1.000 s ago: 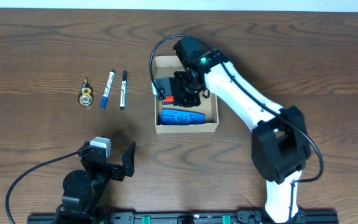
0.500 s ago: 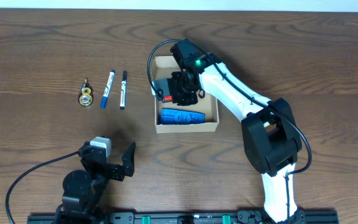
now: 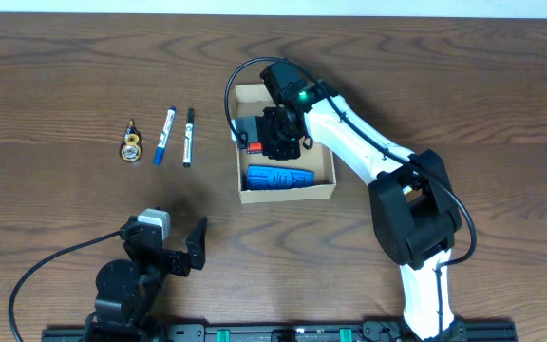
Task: Pack container
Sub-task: 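Carry the red object with the right gripper and lower it into the box, then release the red object and move the right gripper to the yellow highlighter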
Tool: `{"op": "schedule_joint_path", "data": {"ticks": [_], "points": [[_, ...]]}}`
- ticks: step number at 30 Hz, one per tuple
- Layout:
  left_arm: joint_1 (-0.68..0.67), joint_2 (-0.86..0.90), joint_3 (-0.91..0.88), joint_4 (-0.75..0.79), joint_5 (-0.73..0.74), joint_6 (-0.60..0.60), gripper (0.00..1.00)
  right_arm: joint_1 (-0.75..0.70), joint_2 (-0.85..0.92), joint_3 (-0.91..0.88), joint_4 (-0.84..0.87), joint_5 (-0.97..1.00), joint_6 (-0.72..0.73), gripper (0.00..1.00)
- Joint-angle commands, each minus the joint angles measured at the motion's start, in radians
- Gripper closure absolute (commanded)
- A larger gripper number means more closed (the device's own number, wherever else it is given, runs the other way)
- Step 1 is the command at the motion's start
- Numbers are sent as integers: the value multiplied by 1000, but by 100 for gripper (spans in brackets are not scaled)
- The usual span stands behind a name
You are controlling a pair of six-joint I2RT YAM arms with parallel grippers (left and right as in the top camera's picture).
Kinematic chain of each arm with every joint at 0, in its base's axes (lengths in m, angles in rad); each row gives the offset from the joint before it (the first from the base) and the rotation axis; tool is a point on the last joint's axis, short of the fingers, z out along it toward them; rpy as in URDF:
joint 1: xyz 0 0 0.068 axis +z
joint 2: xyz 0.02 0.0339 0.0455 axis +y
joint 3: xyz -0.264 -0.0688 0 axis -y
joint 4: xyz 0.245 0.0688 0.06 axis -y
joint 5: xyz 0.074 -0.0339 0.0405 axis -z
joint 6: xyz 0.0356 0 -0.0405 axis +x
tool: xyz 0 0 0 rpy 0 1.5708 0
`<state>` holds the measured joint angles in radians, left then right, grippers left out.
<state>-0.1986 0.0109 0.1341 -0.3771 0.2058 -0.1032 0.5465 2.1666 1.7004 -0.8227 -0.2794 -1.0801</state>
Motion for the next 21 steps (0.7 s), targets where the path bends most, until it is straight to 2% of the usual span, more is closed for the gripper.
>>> {"op": "schedule_joint_path", "data": {"ticks": [1,8,16,21], "points": [[-5,-6,-21,0,3,14,5,5,12,-1,0,-10,54,72],[-5,-6,-21,0,3,14,5,5,12,-1,-1,-16,56,61],[-5,-6,-21,0,3,14,5,19,-19,2,-3,-16,110,60],[-5,-6,-21,0,3,14,5,24,-132,2,-9,-16,172,59]]}}
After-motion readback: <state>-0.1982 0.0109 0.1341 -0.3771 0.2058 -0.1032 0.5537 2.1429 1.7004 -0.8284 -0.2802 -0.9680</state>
